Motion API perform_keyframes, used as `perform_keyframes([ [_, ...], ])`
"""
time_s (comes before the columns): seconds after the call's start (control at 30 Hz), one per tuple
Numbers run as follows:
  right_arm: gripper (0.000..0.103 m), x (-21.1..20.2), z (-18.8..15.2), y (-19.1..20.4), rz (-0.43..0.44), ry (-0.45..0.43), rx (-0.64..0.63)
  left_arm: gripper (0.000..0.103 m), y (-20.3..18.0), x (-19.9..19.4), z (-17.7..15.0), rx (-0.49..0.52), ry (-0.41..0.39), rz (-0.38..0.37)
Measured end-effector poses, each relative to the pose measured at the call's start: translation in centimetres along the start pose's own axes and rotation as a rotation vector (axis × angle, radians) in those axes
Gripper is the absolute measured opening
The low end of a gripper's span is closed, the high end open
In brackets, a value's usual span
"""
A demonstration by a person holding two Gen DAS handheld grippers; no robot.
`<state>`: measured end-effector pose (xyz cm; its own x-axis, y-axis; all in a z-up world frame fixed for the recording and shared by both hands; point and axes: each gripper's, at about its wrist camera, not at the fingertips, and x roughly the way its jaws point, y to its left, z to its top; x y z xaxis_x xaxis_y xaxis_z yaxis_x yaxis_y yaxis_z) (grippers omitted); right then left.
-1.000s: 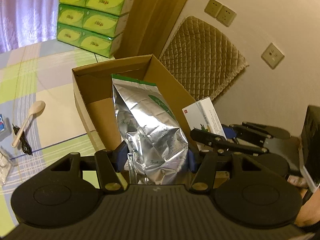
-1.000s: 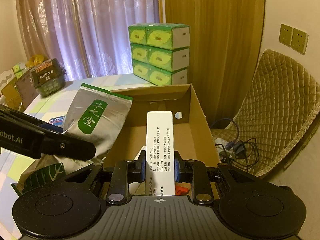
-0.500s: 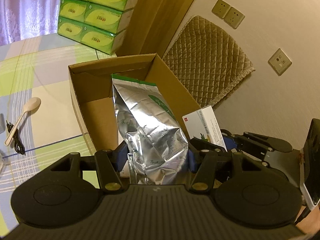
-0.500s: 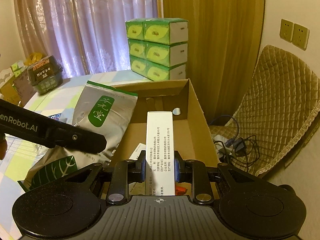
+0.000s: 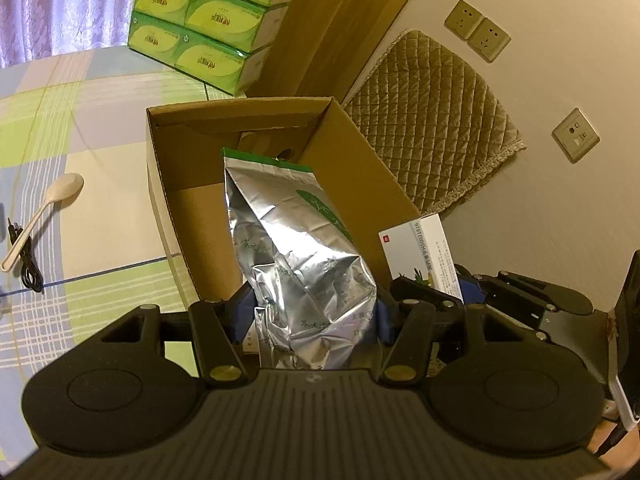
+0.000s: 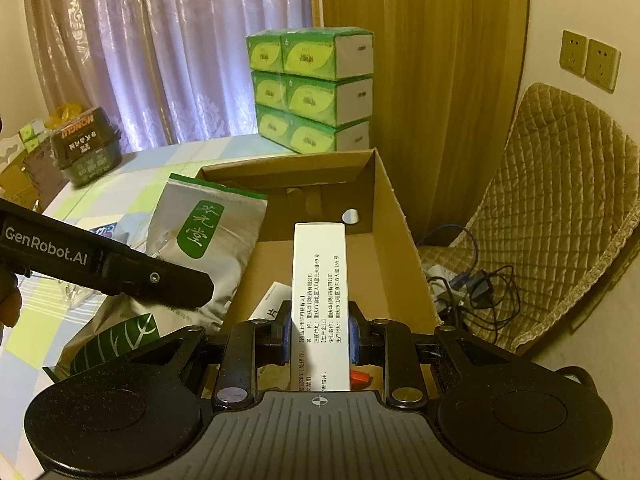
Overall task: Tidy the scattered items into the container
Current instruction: 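Lower the foil bag and white box into the cardboard box and open both grippers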
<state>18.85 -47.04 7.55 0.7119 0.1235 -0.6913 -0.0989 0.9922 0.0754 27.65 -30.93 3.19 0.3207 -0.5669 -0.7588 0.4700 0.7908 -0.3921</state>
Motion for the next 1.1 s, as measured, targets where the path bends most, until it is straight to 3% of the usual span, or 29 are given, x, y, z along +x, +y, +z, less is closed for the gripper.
perform_keyframes([
  [0.63, 0.028, 0.2, 0.0, 0.5, 0.001, 0.003, -0.009, 0.057, 0.8, -1.5, -0.3, 0.006, -0.030, 0.012],
  [1.1, 0.028, 0.6, 0.5, 1.3, 0.017, -0.007, -0.002, 0.059, 1.7, -2.8, -2.3, 0.023, -0.037, 0.038],
])
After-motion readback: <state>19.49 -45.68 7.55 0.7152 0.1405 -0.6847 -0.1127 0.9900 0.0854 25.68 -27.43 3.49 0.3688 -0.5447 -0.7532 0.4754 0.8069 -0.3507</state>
